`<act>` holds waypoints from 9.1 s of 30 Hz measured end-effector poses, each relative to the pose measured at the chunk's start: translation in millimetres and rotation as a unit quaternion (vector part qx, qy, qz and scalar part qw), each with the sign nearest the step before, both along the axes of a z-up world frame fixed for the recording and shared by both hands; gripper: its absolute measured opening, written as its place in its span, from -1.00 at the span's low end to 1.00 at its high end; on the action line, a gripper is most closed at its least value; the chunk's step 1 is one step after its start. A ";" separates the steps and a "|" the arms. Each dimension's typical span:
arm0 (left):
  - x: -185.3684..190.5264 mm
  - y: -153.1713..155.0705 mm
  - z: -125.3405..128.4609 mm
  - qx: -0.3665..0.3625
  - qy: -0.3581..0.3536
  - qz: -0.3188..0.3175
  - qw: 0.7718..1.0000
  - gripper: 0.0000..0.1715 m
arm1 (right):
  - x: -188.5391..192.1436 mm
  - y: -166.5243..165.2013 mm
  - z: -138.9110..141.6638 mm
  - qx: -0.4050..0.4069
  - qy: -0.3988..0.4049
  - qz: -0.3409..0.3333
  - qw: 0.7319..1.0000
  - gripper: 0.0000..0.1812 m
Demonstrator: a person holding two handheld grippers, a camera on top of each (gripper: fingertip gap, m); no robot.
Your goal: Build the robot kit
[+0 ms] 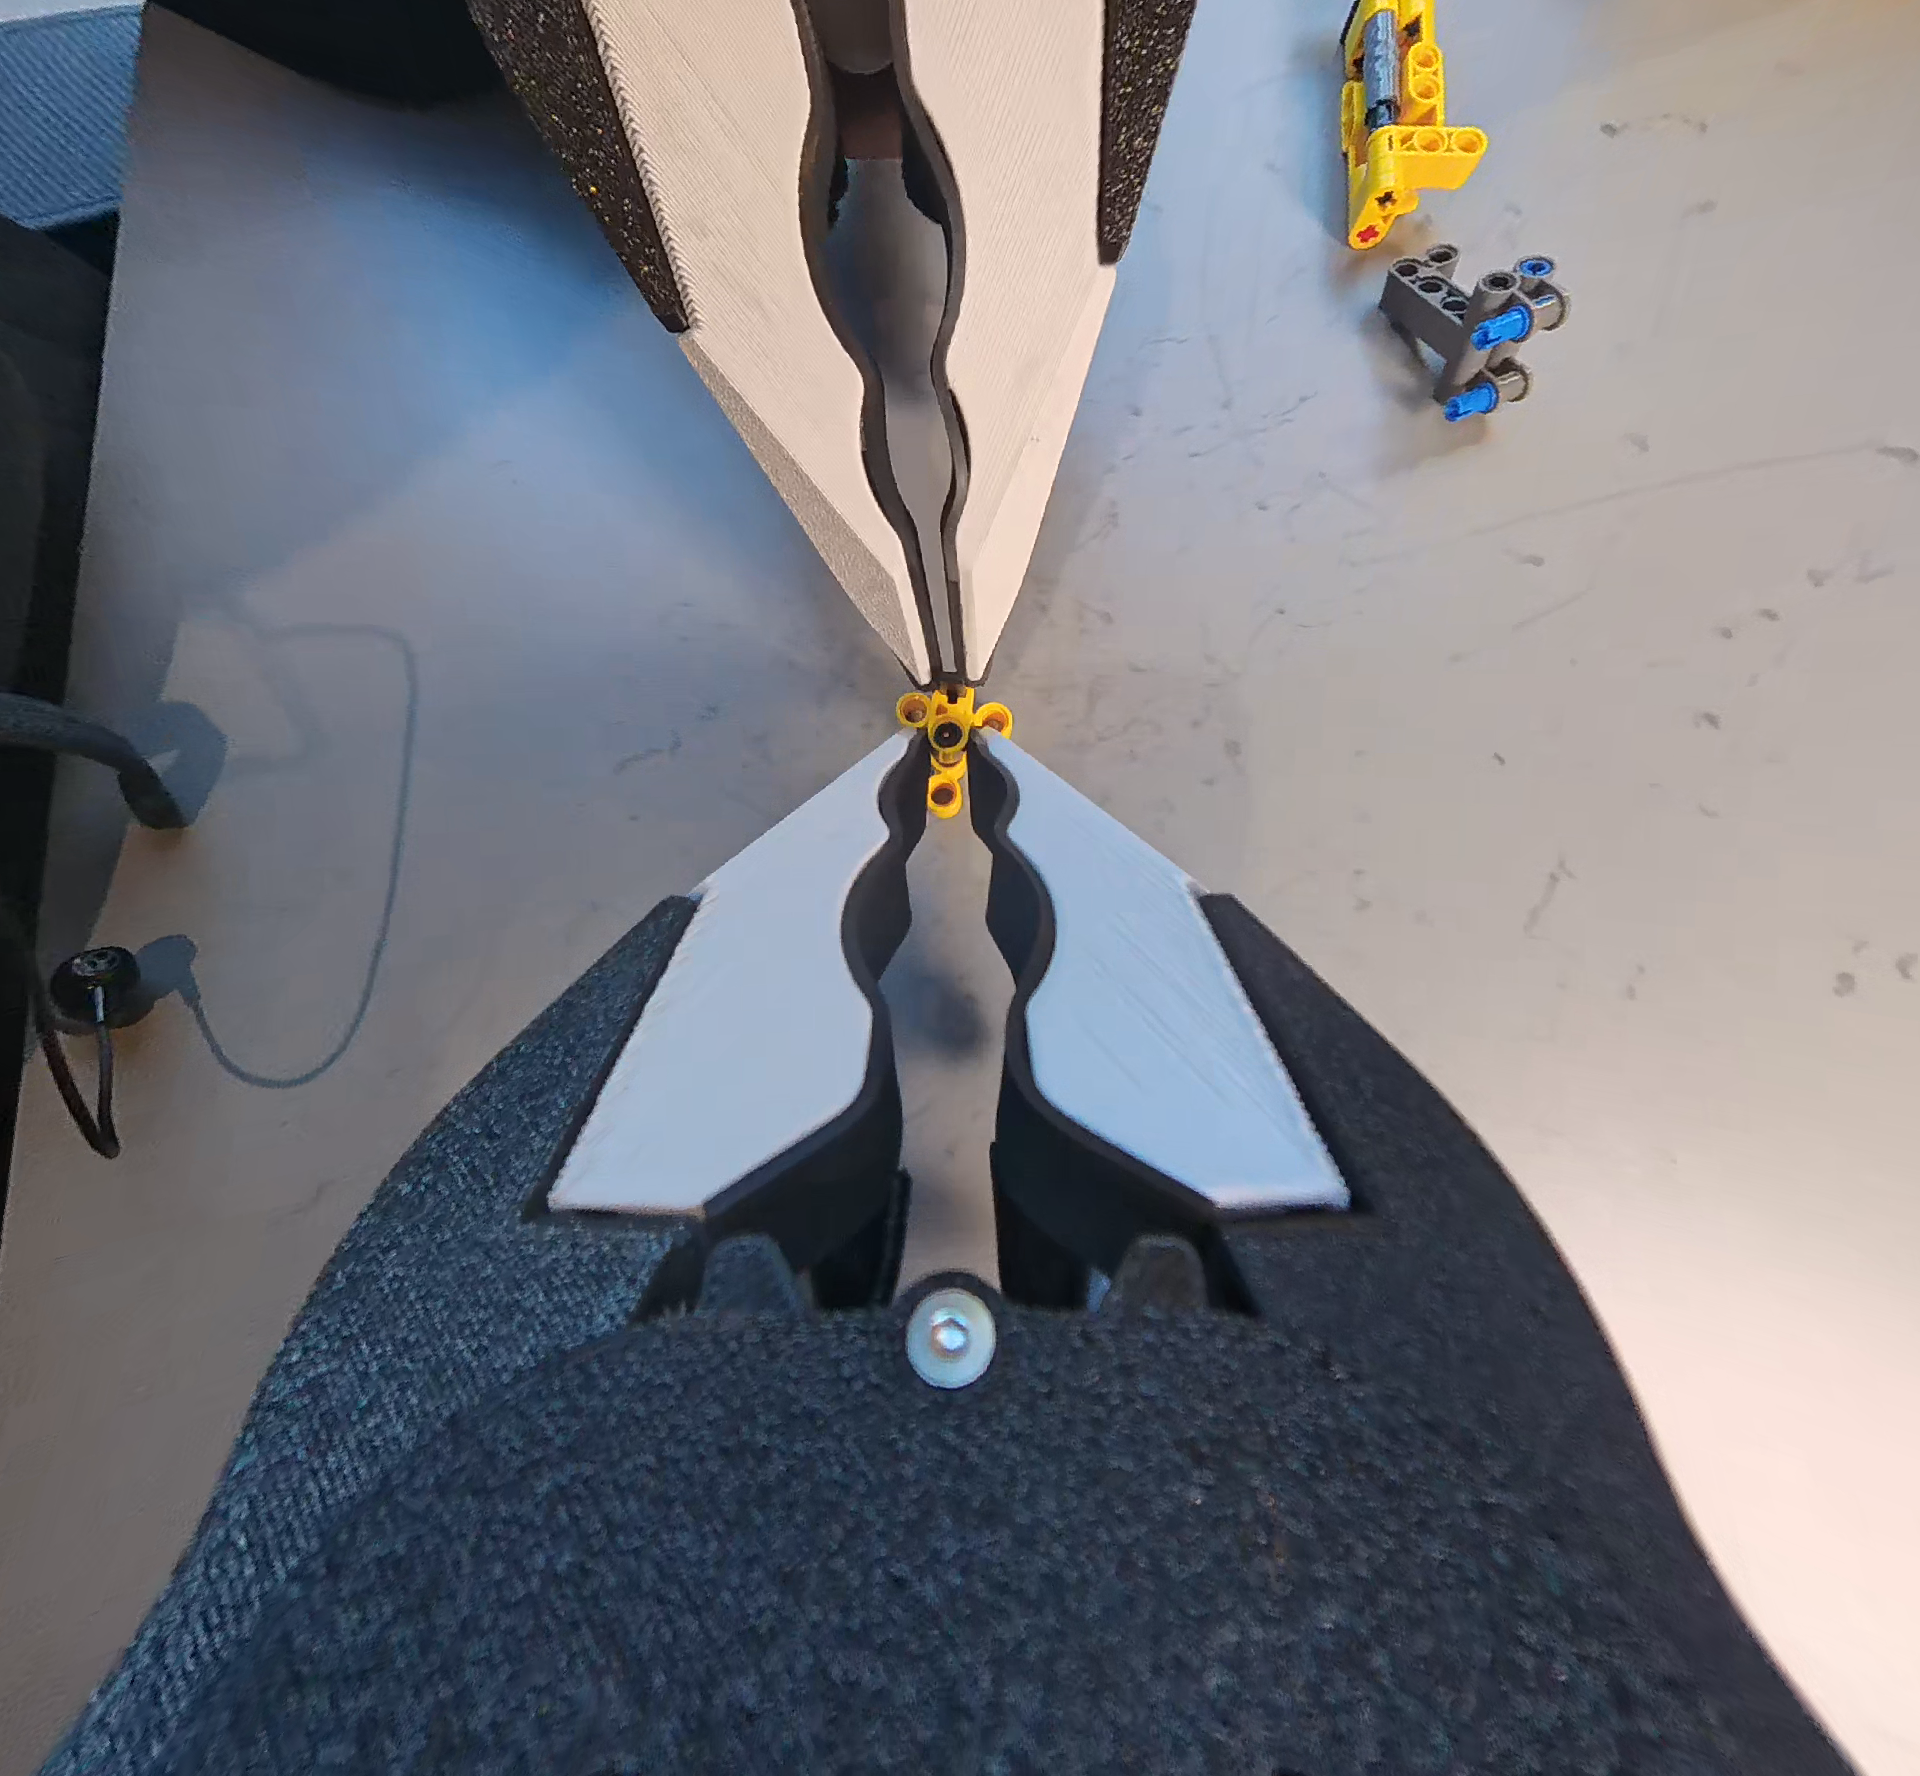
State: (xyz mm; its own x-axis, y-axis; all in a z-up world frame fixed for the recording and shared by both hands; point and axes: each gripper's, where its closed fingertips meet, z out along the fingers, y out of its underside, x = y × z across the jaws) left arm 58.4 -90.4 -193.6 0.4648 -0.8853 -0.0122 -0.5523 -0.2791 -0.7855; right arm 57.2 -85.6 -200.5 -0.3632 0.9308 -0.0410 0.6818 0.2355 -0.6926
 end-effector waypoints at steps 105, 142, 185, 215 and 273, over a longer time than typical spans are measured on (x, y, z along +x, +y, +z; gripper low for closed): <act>-0.6 -7.4 -19.9 0.004 0.044 -0.024 0.999 -0.70 | -1.9 21.8 -9.7 0.072 0.024 0.066 0.995 -0.86; -164.9 40.1 10.2 0.060 0.035 0.192 0.979 -0.45 | -7.6 -12.4 -6.2 0.013 0.021 0.136 0.990 -0.92; -50.4 50.0 27.6 0.395 0.350 0.044 0.848 -0.89 | -17.6 39.4 43.3 -0.141 0.113 -0.089 0.980 -0.51; -15.4 21.0 25.7 0.058 -0.062 0.035 0.996 -0.92 | -12.0 29.3 33.2 0.073 0.189 0.057 0.977 -0.65; -13.4 23.7 -17.3 -0.032 0.060 -0.013 0.998 -0.92 | -11.2 23.8 4.9 -0.011 0.018 0.016 1.000 -0.75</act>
State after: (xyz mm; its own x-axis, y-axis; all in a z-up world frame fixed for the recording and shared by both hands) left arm 45.0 -66.7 -211.0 0.4402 -0.8979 -0.0094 -0.6491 -0.3110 -0.6943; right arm 46.1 -61.8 -195.6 -0.3937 0.9180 -0.0472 0.6487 0.2410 -0.7219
